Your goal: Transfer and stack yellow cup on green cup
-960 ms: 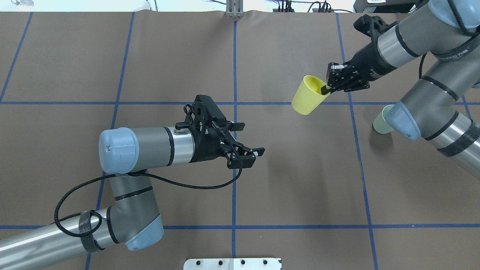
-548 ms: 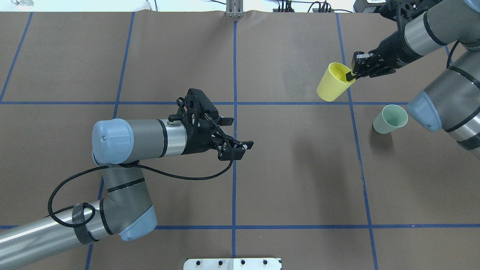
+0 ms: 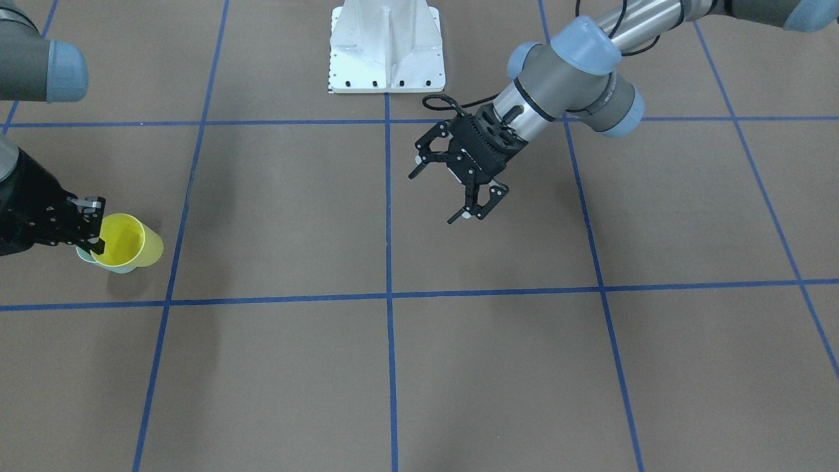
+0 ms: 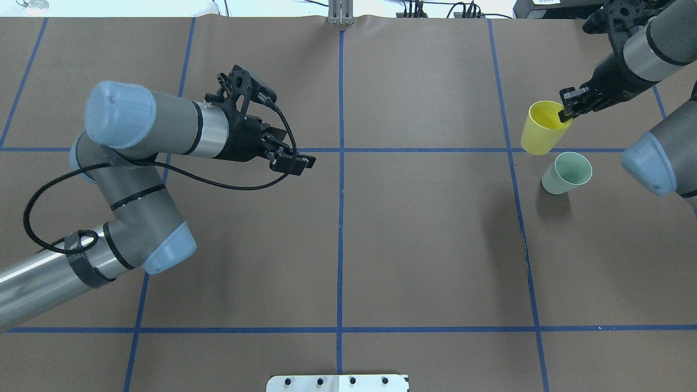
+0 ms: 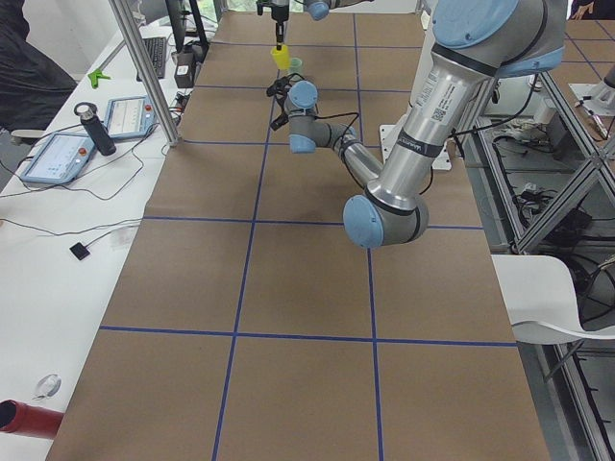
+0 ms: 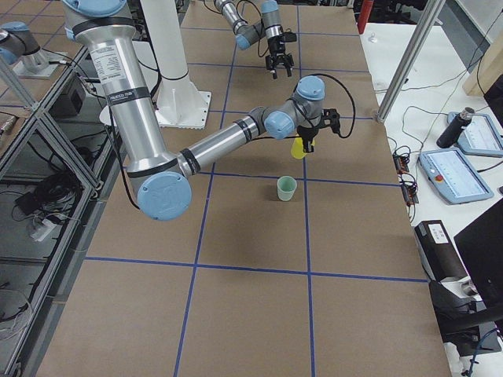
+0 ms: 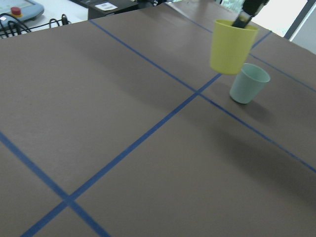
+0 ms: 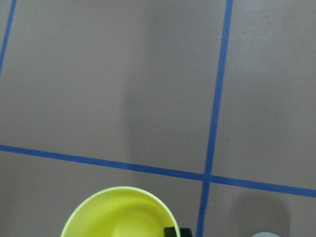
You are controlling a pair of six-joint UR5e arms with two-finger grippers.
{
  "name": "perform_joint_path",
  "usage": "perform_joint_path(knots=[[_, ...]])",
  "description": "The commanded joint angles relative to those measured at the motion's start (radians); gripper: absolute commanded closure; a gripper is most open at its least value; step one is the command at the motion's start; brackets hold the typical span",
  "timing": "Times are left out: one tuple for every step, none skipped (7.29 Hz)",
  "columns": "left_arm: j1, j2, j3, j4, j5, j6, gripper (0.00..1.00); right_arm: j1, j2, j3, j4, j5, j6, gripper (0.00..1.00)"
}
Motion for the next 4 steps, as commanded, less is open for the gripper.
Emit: perform_joint_path(knots=[[-0.183,0.012,0.004,0.193,-0.242,0.008,0.00,0.047,-0.077,0.030,-0.050,-0.013,-0.157,1.00],[-0.252,0.038,0.013,0.271,-0.298,0.008,0.00,0.049,-0.091,0.040,-0.045,-0.013,-0.161,1.00],[-0.318,0.044,0.026,0.305,-0.314,0.047,0.00,0.050,-0.100,0.050,-0.042,-0.014,-0.161,1.00],[-0.359,0.088,0.020,0.328,-0.317,0.133,0.00,0.052,-0.105,0.056,-0.041,-0.014,-0.159,1.00]])
